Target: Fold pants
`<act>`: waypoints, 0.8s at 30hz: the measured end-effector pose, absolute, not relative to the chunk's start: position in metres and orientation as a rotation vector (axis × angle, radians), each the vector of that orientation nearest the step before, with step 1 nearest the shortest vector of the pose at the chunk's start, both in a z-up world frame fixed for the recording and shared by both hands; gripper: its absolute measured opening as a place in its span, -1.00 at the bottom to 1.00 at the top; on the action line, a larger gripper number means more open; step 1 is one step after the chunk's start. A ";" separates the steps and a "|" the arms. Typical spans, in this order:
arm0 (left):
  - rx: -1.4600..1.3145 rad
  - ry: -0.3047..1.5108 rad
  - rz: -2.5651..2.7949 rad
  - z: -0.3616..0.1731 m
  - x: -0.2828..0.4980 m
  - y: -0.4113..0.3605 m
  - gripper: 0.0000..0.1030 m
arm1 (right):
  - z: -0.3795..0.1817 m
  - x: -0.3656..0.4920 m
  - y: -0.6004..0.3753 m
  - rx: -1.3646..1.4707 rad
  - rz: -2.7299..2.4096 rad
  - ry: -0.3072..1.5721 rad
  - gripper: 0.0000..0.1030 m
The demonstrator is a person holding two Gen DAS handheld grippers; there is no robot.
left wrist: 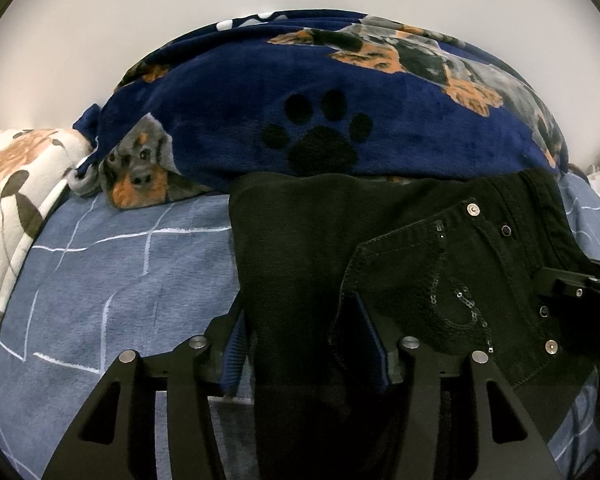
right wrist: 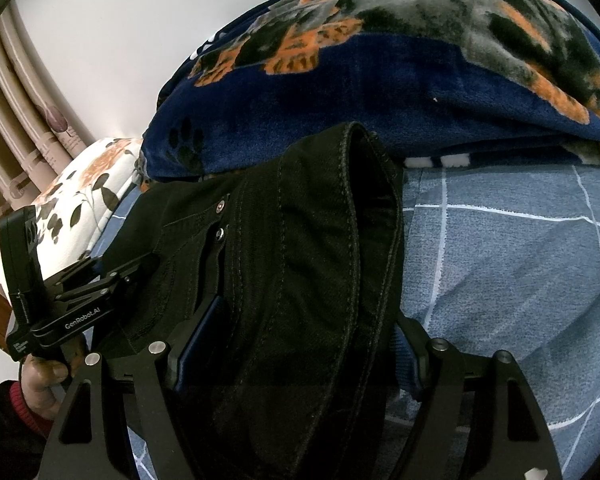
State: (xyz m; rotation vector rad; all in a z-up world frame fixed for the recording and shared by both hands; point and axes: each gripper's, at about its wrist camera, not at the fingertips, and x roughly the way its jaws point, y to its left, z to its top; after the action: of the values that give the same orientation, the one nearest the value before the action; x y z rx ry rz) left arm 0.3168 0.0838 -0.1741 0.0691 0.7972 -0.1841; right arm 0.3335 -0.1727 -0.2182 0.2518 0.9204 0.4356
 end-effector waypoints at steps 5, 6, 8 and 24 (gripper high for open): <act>0.070 0.796 -0.182 -0.174 0.316 0.084 0.05 | -0.218 0.334 -0.173 0.252 0.435 0.920 0.40; 0.070 0.796 -0.182 -0.174 0.316 0.084 0.05 | -0.218 0.334 -0.173 0.252 0.435 0.919 0.40; 0.070 0.796 -0.182 -0.174 0.316 0.084 0.05 | -0.218 0.334 -0.173 0.252 0.435 0.919 0.40; 0.080 0.790 -0.159 -0.174 0.317 0.085 0.18 | -0.218 0.337 -0.171 0.244 0.434 0.918 0.41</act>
State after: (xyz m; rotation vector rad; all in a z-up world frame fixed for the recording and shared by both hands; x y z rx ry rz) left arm 0.3170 0.0853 -0.1744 0.0795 0.7898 -0.1594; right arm 0.3374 -0.1710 -0.2185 0.2439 0.9181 0.4343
